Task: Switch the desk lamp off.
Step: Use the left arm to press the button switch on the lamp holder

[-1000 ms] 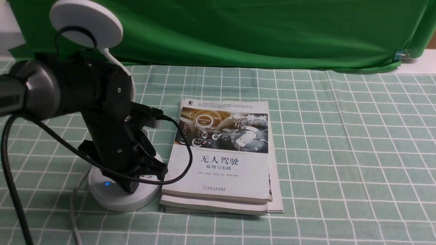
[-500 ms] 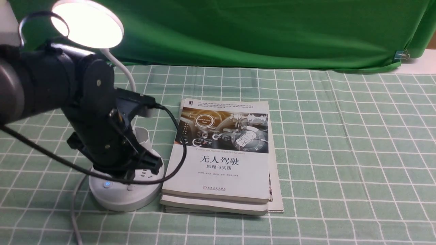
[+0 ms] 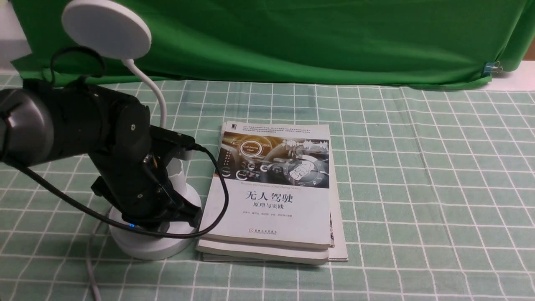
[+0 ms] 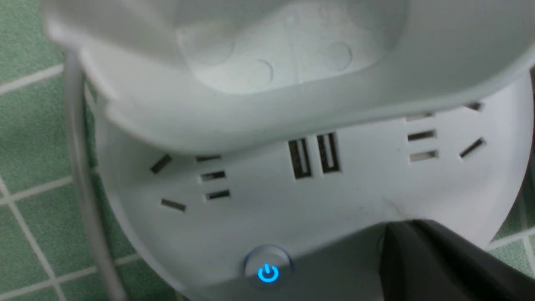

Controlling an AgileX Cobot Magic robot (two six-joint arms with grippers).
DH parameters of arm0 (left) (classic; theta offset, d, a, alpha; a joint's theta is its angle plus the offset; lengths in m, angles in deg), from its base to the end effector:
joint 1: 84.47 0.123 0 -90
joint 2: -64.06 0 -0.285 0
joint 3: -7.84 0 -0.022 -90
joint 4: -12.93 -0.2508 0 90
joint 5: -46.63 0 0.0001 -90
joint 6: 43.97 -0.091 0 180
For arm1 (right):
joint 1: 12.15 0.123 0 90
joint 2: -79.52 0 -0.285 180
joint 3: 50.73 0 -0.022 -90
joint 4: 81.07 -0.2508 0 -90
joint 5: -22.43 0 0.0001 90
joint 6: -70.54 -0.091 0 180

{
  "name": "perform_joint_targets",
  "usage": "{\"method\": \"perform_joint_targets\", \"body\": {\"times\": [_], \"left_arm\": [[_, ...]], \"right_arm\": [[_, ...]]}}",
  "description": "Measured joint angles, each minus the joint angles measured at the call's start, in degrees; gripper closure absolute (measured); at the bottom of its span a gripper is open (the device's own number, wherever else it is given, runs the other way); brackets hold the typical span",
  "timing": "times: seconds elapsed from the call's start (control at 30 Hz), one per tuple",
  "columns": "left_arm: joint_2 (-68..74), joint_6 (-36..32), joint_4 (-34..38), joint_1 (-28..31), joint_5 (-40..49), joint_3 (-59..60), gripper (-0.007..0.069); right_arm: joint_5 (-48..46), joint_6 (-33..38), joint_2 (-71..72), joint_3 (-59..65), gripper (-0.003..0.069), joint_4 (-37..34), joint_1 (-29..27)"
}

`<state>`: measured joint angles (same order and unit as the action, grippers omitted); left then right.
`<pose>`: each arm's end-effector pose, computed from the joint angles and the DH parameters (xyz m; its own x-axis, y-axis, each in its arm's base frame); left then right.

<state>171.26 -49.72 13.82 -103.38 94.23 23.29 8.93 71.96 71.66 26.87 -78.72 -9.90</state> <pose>0.3049 -0.1055 0.1888 -0.8993 0.4030 -0.1697 0.4083 0.9129 0.0039 0.0558 0.0013 0.1895 -0.1532 -0.0707 -0.9857 -0.0398 0.9971 -0.0653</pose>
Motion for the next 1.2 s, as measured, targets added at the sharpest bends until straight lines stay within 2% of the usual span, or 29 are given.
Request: {"method": "perform_joint_targets", "body": {"times": [0.37,0.9,1.2], "left_arm": [[-5.5,0.0,0.1,0.0,1.6,-0.3,0.0624],[0.7,-0.1,0.1,0.0,1.1,-1.0,0.0624],[-9.3,-0.1,1.6,0.0,2.0,-0.6,0.0624]], "right_arm": [[0.0,0.0,0.0,0.0,0.0417,0.0,0.0],[0.0,0.0,0.0,0.0,0.0417,0.0,0.0],[0.0,0.0,0.0,0.0,0.0417,0.0,0.0]]}}
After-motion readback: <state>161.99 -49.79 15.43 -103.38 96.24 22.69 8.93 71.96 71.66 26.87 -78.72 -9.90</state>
